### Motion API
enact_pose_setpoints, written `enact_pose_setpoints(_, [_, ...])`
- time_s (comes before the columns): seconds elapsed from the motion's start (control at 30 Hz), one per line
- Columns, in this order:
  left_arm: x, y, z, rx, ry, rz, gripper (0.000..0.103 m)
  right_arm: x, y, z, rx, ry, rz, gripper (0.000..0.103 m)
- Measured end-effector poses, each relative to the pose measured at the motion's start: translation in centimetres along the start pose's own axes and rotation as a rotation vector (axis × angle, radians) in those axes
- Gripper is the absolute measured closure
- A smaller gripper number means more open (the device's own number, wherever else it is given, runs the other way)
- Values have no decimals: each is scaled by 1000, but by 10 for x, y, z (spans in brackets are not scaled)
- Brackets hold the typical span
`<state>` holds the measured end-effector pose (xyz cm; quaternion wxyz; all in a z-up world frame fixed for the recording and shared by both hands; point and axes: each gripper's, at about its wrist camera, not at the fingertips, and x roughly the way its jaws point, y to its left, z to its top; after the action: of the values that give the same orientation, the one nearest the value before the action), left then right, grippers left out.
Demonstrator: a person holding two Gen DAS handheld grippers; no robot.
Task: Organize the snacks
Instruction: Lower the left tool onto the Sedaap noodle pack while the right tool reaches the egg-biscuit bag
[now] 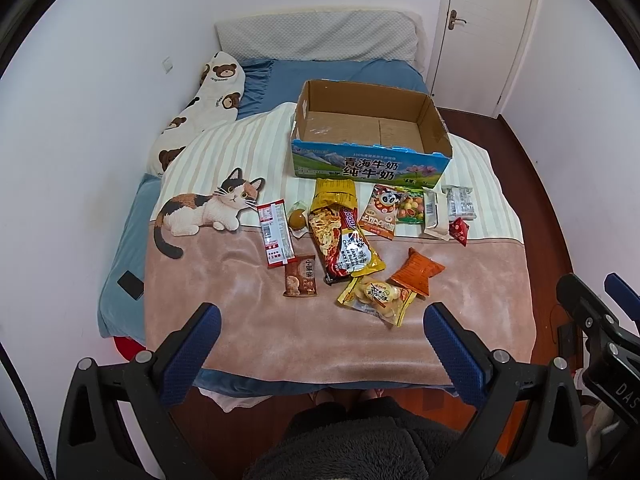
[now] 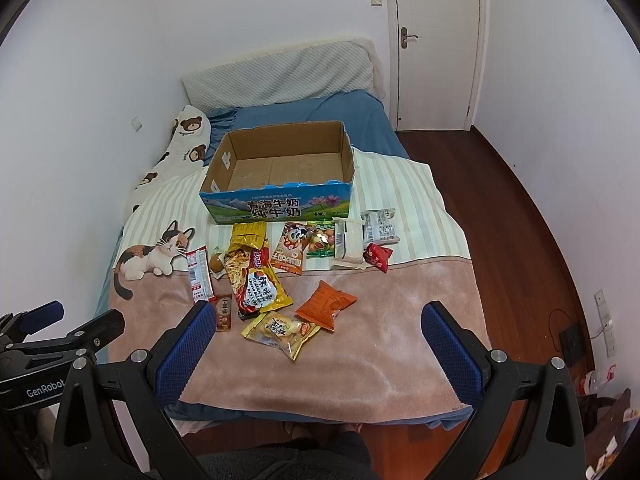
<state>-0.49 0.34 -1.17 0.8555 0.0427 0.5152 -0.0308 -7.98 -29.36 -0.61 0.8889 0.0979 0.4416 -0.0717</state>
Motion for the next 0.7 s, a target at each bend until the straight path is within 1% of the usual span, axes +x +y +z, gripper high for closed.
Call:
enact_pose_setpoints(0.2, [0,1,0,-3,1,2,0,0,-1,0,4,4,5,0])
enact_pose_setpoints(0.33, [15,4,9,-31,17,19,0,14,-7,1,19,29,11,0])
enact_pose_setpoints(0.4, [33,7,15,-46,45,25,0,26,-10,2,23,49,12,0])
enact_pose_setpoints(0.5, [63,12,22,-75,96,10,0,57,-18,4,41,99,21,0])
enact_pose_setpoints(0.6, [102,17,31,-102,156,25,0,99,-25,8,53,156,27,0])
enact_pose_setpoints(0.63, [119,18,35,-119,187,35,0,112,-28,8,55,168,26,0])
enact_pose_setpoints(0.7, [149,20,42,-145,245,14,0,143,-34,10,66,213,37,0])
